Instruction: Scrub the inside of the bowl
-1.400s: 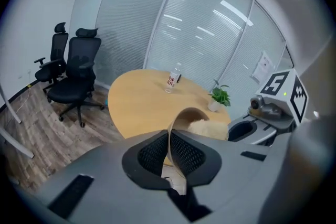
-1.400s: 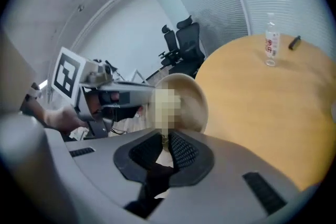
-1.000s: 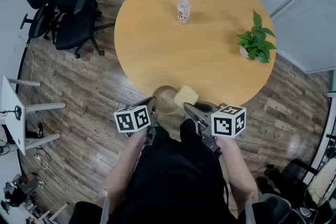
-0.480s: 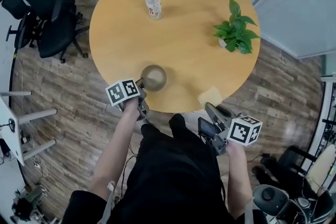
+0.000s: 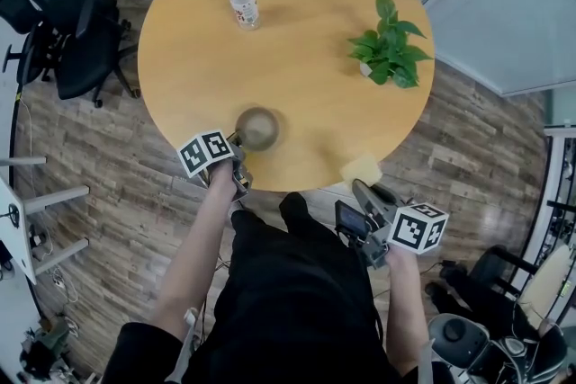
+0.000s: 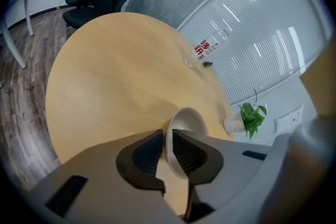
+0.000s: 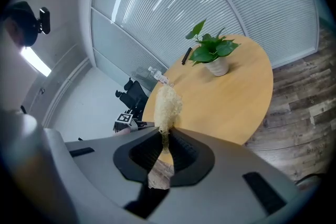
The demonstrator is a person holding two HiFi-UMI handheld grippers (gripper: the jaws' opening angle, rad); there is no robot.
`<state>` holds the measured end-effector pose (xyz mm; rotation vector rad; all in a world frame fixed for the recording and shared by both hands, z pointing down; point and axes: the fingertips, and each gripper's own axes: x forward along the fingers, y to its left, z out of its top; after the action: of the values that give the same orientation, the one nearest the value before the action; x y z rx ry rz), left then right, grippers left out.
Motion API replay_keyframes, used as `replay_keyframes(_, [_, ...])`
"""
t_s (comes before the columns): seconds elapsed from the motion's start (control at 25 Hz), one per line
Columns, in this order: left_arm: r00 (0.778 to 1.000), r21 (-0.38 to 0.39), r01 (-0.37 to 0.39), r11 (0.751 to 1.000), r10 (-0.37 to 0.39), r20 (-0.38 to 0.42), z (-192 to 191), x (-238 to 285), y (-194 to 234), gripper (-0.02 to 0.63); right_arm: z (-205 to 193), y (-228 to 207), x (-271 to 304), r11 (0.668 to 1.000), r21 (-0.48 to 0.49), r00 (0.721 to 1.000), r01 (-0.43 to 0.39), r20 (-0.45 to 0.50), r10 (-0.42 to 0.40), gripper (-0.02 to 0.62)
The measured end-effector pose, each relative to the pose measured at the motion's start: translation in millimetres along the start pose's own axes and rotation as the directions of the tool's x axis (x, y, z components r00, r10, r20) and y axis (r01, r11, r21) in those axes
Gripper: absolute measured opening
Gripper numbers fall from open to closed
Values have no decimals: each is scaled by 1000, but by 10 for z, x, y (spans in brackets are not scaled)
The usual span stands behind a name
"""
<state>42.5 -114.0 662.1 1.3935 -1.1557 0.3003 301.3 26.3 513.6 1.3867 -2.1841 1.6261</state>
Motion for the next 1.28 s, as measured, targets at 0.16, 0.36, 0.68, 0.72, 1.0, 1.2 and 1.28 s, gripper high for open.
replay_keyframes(0.16, [997, -23, 81, 996, -81, 17, 12, 5, -79, 154, 30, -7, -35, 1000, -10, 1000, -4, 2, 5, 40])
replay_keyframes(0.36, [994, -7, 90, 996, -89, 60, 51, -93, -75, 201, 114, -56, -95, 1000, -23, 1000, 2, 17, -1, 40])
replay_keyframes(0.68, [981, -1, 119, 993, -118, 154, 15, -625, -29, 199, 159, 77, 1, 996, -80, 1000, -28, 11, 29, 40])
replay_keyframes(0.72, [977, -5, 129, 992, -127, 169, 15, -720, -30, 198, 159, 119, 36, 995, -92, 999, -34, 8, 35, 40])
replay_keyframes(1.0, [950, 29, 174, 984, -175, 257, 35, -1408, 0, 120, 77, 509, 331, 982, -170, 996, -87, -38, 82, 40])
replay_keyframes(1.2, [933, 101, 144, 984, -169, 317, 105, -1830, 117, 52, 4, 821, 581, 966, -222, 991, -130, -66, 118, 40])
replay_keyframes(1.28, [922, 140, 124, 982, -166, 351, 158, -2029, 189, 26, -38, 975, 685, 958, -243, 988, -154, -72, 140, 40])
